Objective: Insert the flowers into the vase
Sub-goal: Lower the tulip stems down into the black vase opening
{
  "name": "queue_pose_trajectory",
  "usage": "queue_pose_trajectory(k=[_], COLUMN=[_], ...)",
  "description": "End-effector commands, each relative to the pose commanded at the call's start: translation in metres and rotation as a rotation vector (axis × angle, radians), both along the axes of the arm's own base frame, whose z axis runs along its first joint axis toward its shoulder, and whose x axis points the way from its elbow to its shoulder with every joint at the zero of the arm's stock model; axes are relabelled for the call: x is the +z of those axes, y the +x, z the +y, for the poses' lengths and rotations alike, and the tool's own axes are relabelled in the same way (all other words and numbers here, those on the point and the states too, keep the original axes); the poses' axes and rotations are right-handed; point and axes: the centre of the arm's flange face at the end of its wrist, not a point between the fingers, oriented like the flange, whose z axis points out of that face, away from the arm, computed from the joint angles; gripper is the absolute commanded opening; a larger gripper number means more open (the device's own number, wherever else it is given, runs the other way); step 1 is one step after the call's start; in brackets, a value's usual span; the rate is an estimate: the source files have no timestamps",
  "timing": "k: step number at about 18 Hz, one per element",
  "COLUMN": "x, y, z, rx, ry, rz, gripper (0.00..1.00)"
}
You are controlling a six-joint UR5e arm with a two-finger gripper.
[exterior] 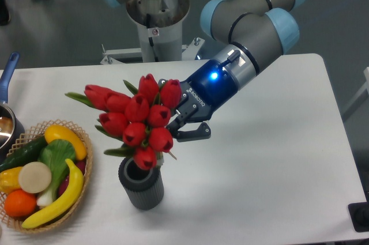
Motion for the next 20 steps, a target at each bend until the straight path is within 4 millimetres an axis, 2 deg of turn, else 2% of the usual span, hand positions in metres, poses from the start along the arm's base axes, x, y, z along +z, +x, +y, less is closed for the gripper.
queue_pose_trajectory(k=[3, 8, 20], x=[0.001, -0.013, -0.025], y=[0.004, 0.011, 0.017], z=[0.002, 0.005, 0.013], rx=[-0.01, -0.021, -0.038], ry=[0.007, -0.004, -0.01], rz=[-0.004, -0.03, -0.039], gripper=[0.01, 0.02, 0.03])
